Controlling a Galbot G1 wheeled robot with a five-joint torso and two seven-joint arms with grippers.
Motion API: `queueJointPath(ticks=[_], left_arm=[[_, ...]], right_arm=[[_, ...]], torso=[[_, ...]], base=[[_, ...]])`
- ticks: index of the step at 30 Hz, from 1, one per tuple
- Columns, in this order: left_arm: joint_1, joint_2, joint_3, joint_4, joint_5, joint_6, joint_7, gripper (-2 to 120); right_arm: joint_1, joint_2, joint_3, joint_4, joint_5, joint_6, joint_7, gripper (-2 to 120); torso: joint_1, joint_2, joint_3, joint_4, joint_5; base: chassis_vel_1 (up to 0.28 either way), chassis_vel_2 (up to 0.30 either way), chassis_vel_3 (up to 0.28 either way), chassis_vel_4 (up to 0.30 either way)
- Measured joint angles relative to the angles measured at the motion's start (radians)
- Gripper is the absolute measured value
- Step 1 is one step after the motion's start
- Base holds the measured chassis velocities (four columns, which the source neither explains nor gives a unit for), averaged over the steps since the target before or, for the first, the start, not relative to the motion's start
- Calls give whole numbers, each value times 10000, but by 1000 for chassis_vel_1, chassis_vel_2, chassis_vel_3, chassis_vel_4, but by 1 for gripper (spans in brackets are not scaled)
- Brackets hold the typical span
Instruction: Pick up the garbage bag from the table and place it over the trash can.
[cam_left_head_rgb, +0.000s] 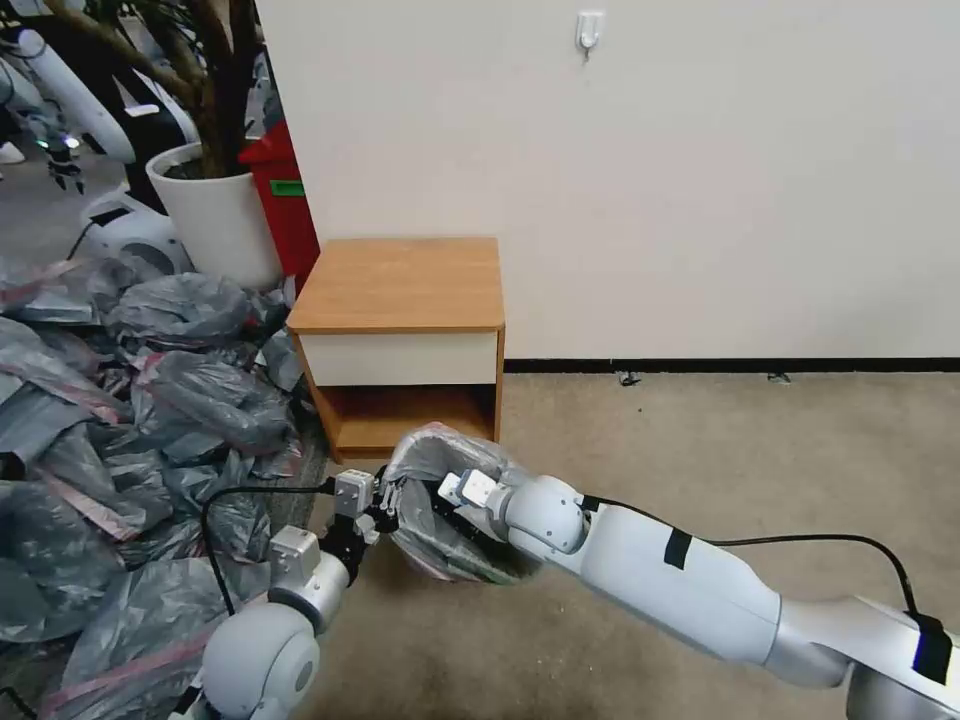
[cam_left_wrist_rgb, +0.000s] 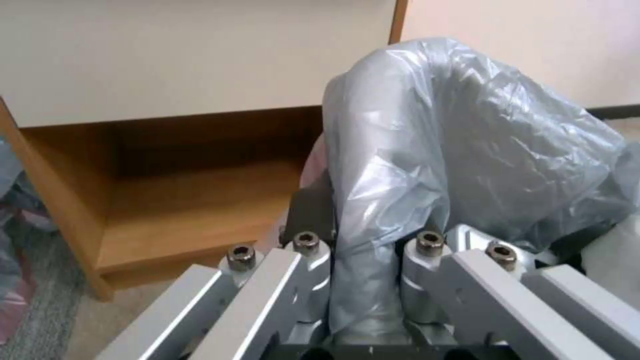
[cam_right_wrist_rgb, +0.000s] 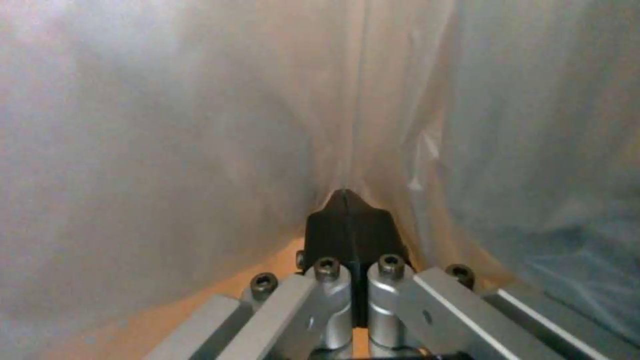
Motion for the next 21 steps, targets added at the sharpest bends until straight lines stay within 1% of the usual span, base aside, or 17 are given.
queueJointPath(ticks=[21], left_arm=[[151, -64, 11, -154, -320, 52, -28, 9]], right_arm=[[-274, -9, 37, -225, -496, 5, -3, 0]], torso=[[0, 0, 0, 0, 0]], base=[[0, 0, 0, 0]])
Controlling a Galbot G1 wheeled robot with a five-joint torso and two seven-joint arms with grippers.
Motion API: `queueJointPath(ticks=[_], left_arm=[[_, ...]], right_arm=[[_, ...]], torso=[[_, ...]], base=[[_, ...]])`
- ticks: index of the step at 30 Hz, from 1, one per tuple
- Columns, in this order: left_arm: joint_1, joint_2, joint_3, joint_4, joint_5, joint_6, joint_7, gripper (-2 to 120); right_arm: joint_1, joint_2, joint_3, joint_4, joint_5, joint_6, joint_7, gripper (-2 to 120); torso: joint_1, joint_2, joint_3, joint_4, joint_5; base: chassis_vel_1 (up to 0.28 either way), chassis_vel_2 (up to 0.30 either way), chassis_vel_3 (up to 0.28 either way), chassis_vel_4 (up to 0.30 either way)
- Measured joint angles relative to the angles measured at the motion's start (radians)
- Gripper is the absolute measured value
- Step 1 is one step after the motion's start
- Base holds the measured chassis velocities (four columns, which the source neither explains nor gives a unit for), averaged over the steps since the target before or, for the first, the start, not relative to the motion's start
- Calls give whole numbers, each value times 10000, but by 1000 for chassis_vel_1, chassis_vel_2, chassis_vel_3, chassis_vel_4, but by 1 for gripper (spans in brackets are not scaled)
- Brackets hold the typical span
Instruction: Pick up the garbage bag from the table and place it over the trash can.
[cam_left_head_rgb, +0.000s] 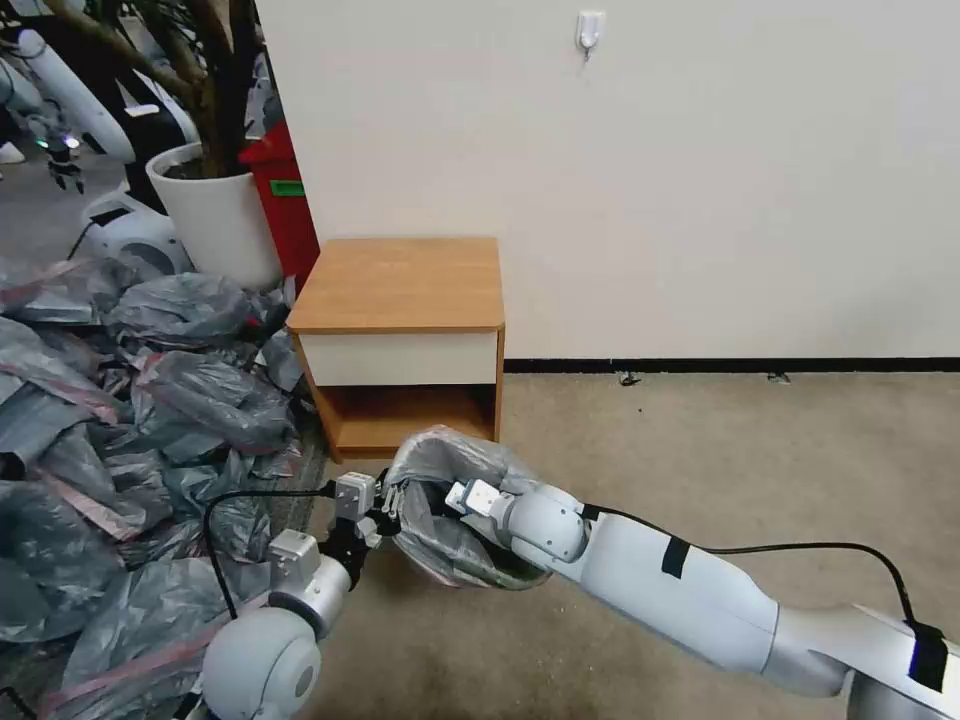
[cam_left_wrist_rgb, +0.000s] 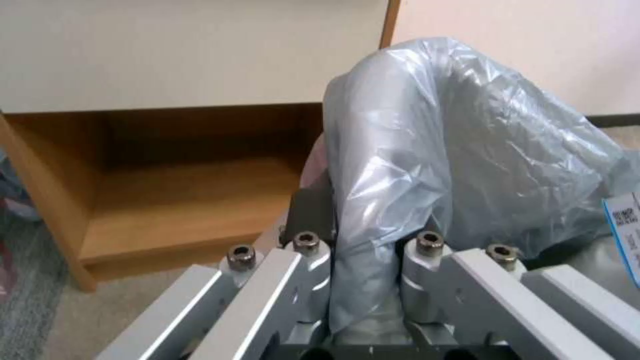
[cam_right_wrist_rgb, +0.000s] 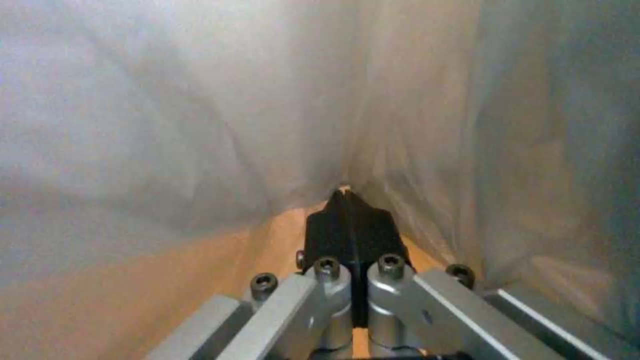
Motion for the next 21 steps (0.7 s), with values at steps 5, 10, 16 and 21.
queueJointPath(ticks=[5, 10, 16, 21], left_arm=[[-5, 17, -6, 0, -45, 10, -12, 9], [-6, 17, -17, -1, -52, 18, -20, 9], [-12, 9, -67, 68, -52, 19, -34, 9], [-108, -15, -79, 209, -75, 20, -73, 9]], right_arm=[[-72, -31, 20, 6, -66, 2, 1, 0], [-77, -39, 31, 39, -79, 3, 1, 0], [3, -88, 16, 94, -80, 3, 2, 0], [34, -151, -10, 225, -61, 3, 17, 0]], torso=[[0, 0, 0, 0, 0], [0, 0, 0, 0, 0], [0, 0, 0, 0, 0], [0, 0, 0, 0, 0]], base=[[0, 0, 0, 0], [0, 0, 0, 0], [0, 0, 0, 0], [0, 0, 0, 0]])
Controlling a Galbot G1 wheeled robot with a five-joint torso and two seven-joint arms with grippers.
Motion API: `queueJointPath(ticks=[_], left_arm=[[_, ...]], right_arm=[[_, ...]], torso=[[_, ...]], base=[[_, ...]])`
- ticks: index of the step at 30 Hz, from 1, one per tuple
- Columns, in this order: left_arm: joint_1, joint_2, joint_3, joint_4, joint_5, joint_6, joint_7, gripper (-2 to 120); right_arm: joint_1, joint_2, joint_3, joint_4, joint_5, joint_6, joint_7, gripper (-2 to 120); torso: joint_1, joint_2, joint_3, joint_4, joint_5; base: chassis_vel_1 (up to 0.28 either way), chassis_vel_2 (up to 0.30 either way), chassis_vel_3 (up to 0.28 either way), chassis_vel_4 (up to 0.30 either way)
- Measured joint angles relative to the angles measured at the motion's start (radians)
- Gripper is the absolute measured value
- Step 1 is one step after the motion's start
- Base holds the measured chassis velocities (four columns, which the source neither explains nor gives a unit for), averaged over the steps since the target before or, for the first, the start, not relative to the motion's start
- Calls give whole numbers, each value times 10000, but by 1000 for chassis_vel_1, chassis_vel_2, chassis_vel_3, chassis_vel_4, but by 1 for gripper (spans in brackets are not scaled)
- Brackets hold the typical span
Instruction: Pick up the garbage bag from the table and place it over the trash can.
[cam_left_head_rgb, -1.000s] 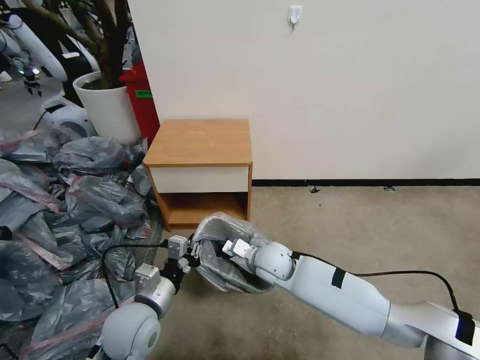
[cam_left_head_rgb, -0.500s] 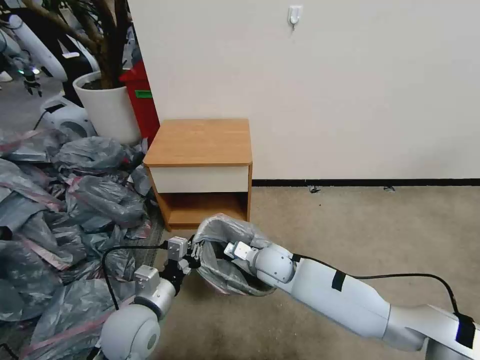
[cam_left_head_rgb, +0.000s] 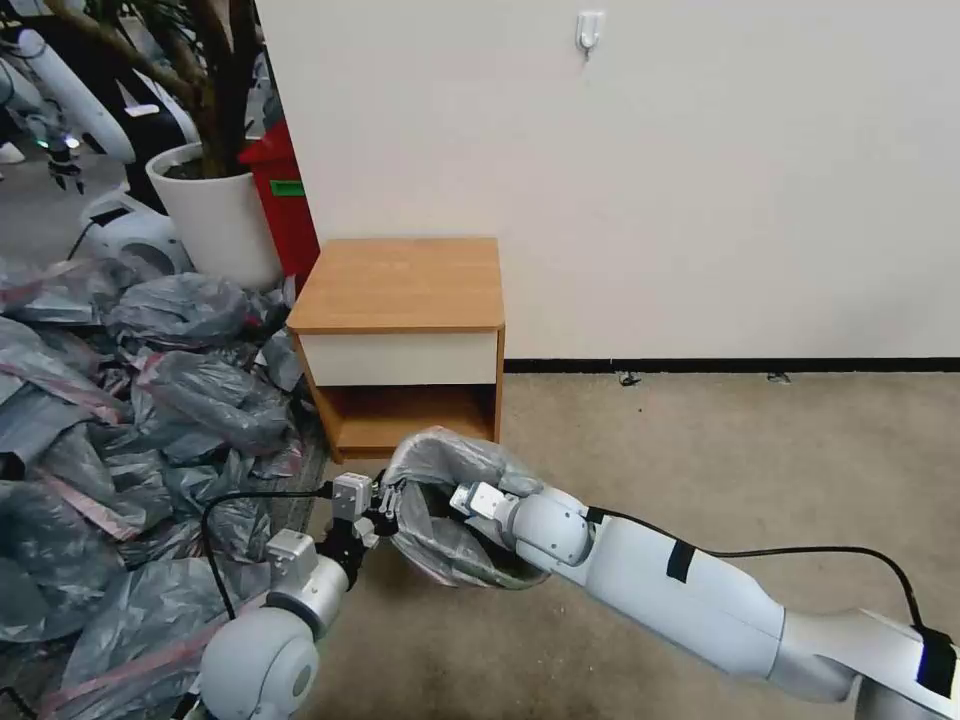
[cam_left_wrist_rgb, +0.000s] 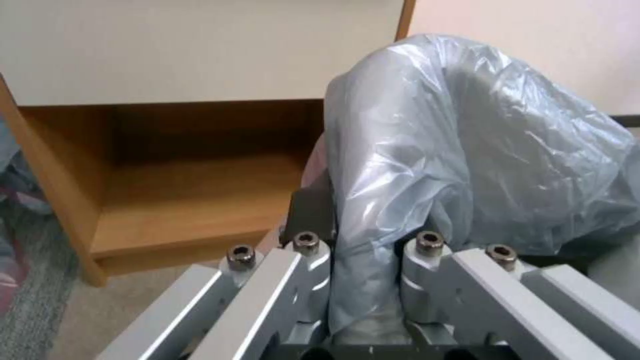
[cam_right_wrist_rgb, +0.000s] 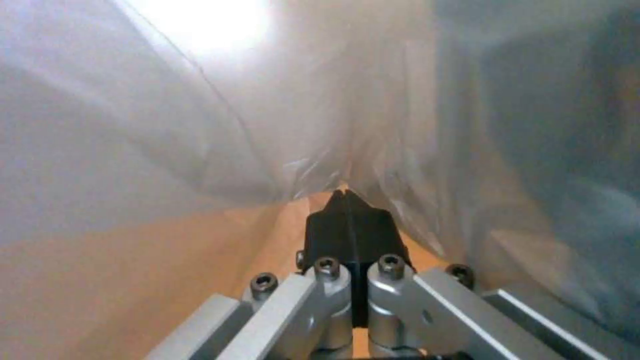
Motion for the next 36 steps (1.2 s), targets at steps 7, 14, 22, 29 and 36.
queueJointPath(ticks=[7, 14, 22, 29, 36], left_arm=[[-72, -41, 46, 136, -45, 19, -174, 9], [-141, -55, 20, 177, -104, 69, -262, 9], [-301, -23, -8, 288, -279, 220, -372, 9], [-452, -41, -4, 468, -475, 238, -550, 9], [-481, -112, 10, 555, -554, 242, -608, 9]], right_arm=[[46, -23, -22, 144, 52, 0, 16, 0], [45, -112, -53, 344, 117, -1, 45, 0], [184, -390, -84, 808, 446, -2, 212, 0], [251, -717, -104, 1515, 769, -2, 306, 0], [298, -1008, -83, 2107, 962, -2, 349, 0]], torso=[[0, 0, 0, 0, 0], [0, 0, 0, 0, 0], [0, 0, 0, 0, 0], [0, 0, 0, 0, 0], [0, 0, 0, 0, 1]], base=[[0, 0, 0, 0], [0, 0, 0, 0], [0, 0, 0, 0], [0, 0, 0, 0], [0, 0, 0, 0]])
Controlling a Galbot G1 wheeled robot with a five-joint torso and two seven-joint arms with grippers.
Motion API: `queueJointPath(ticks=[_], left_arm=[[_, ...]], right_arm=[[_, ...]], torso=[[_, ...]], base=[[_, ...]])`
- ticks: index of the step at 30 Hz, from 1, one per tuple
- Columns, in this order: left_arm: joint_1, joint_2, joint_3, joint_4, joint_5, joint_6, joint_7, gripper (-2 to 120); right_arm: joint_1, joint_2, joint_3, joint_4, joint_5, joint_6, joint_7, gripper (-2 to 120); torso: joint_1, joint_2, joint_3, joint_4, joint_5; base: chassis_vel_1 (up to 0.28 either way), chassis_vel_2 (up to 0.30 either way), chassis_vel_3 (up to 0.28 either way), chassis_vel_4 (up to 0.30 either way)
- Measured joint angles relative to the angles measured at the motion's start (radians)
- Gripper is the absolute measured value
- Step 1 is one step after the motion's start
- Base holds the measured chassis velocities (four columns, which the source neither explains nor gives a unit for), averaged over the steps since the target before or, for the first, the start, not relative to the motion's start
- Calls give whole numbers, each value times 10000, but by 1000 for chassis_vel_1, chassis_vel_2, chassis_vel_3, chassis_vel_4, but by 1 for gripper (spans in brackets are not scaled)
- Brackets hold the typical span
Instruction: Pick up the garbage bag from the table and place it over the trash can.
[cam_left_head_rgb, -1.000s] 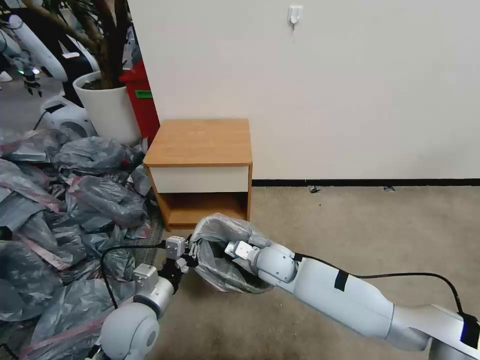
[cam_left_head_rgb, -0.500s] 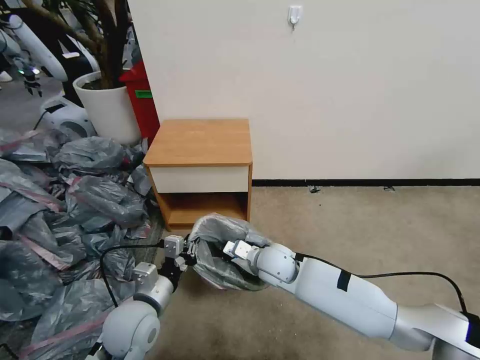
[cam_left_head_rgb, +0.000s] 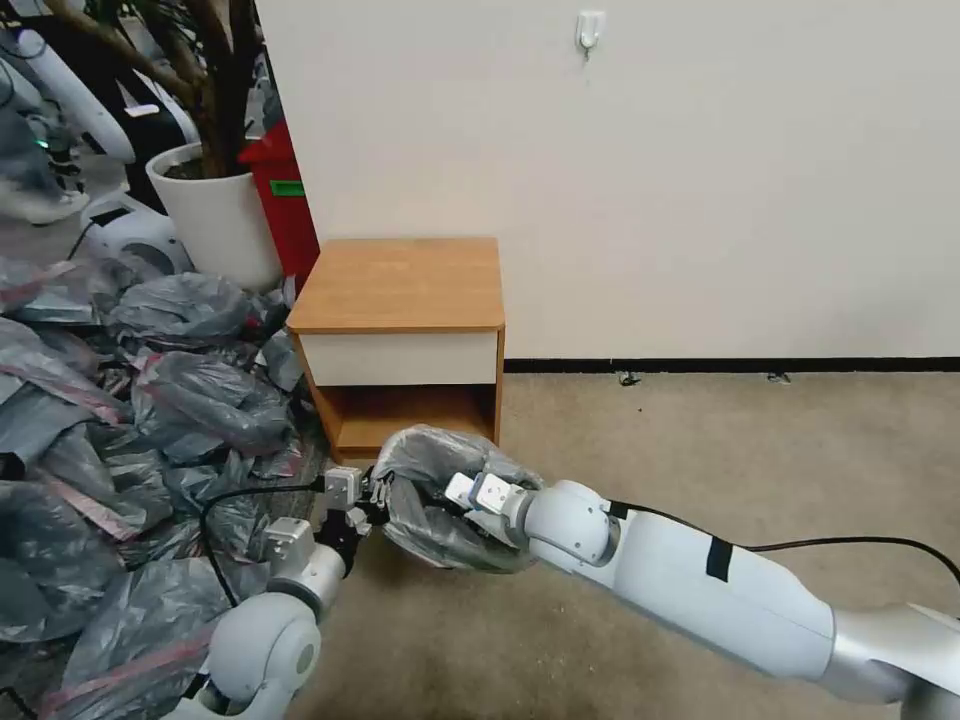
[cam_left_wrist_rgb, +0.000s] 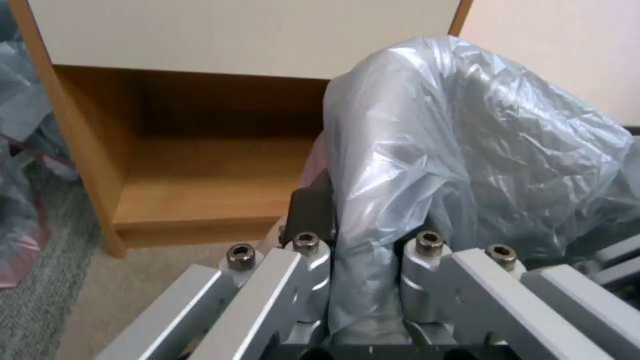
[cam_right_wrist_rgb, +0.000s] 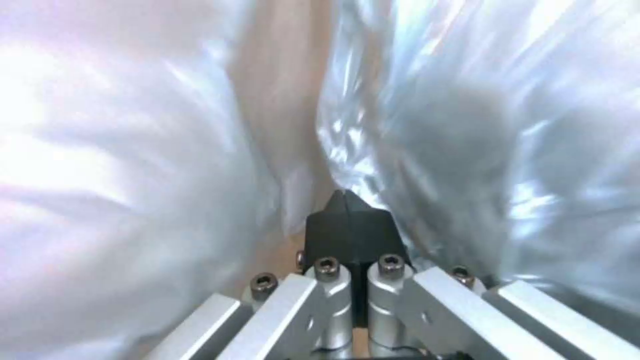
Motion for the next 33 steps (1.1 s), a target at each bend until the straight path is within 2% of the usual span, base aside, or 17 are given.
queueJointPath(ticks=[4, 9, 16, 17, 19, 21, 23, 24, 25, 26, 29, 30, 33], left_arm=[[-34, -38, 1, 49, -76, 0, -34, 9], [11, -32, -2, 4, -128, 1, -36, 9], [49, -17, -130, -22, -945, 118, -313, 9], [39, -13, -107, -69, -1331, 227, -518, 9], [35, -6, -106, -97, -1494, 287, -594, 9], [27, 36, -108, -207, -2057, 468, -863, 9], [26, 43, -107, -239, -2202, 511, -939, 9], [27, 40, -107, -303, -2592, 613, -1116, 9], [30, 12, -86, -325, -2815, 661, -1228, 9], [30, 12, -86, -325, -2815, 661, -1228, 9], [72, -133, 37, -327, -3218, 738, -1420, 9], [72, -133, 37, -327, -3218, 738, -1420, 9], [161, -286, 137, -344, -3457, 766, -1581, 9]], right_arm=[[133, -419, 80, 608, 298, 0, 15, 0], [214, -584, 120, 709, 395, 0, 45, 0], [-229, -1547, 999, 1915, 622, 16, 71, 0], [-644, -1860, 1803, 2465, 655, 48, 67, 0], [-850, -2035, 2183, 2758, 776, 159, 79, 0], [-1676, -2634, 3493, 3583, 1168, 977, 395, 0], [-1877, -2728, 3776, 3718, 1207, 1180, 455, 0], [-2586, -2889, 4811, 4121, 1243, 1709, 709, 0], [-3120, -2825, 5625, 4409, 1256, 1994, 886, 0], [-3120, -2825, 5625, 4409, 1256, 1994, 886, 0], [-4882, -2258, 7673, 5217, 1352, 2750, 1336, 0], [-4882, -2258, 7673, 5217, 1352, 2750, 1336, 0], [-6322, -1659, 9059, 5835, 1308, 3487, 1482, 0]], torso=[[1, 0, 0, -1, -1], [0, 0, 0, 0, -1], [0, 0, 0, 2, 0], [0, 0, 0, 0, 2], [0, 0, -1, 1, 1], [0, 0, -1, -1, -3], [1, 0, 0, -2, -2], [0, 0, -1, -4, 1], [0, 0, -1, -2, 0], [0, 0, -1, -2, 0], [0, 0, -1, 1, 2], [0, 0, -1, 1, 2], [0, 1, -1, -1, 2]], base=[[0, 0, 0, 0], [0, 0, 0, 0], [0, 0, 0, 0], [0, 0, 0, 0], [0, 0, 0, 0], [0, 0, 0, 0], [0, 0, 0, 0], [0, 0, 0, 0], [0, 0, 0, 0], [0, 0, 0, 0], [0, 0, 0, 0], [0, 0, 0, 0], [0, 0, 0, 0]])
